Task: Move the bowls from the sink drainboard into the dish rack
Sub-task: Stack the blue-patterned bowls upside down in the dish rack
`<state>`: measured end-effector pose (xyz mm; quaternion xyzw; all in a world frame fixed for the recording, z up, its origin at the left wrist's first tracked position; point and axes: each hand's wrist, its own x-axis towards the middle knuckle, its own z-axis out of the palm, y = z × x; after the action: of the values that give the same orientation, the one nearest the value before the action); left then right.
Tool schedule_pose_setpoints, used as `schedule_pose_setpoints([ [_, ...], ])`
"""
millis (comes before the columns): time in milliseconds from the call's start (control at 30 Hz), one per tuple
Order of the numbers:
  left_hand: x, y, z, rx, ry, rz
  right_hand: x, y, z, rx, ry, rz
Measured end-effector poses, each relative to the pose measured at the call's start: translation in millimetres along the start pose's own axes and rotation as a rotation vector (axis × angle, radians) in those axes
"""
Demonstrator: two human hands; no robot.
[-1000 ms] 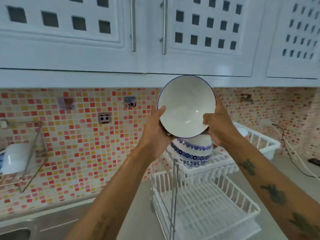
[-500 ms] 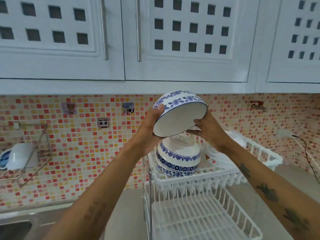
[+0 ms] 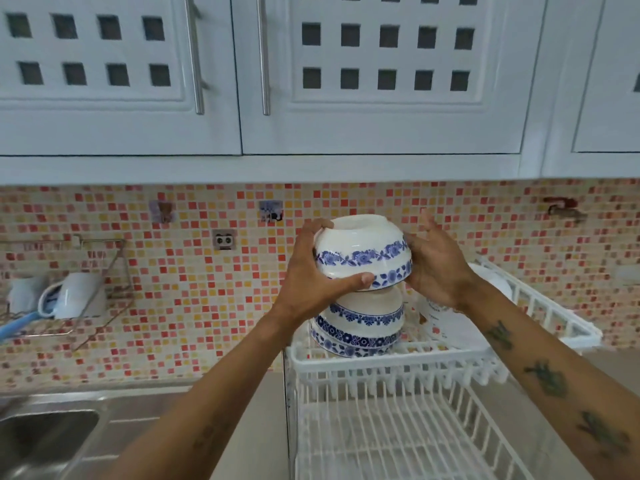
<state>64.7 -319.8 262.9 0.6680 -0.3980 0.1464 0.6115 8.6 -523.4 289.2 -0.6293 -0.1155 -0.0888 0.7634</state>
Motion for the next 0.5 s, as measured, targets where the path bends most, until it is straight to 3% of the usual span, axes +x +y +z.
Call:
schedule_pose_setpoints([
  [167,3,-7,2,0.198,-0.055,-0.005,2,7,3,-0.305,0.071,0.008],
  [500,3,-11,6,0.375,-0.126,-0.086,7,24,-2,-0.345,0.152,0.162],
])
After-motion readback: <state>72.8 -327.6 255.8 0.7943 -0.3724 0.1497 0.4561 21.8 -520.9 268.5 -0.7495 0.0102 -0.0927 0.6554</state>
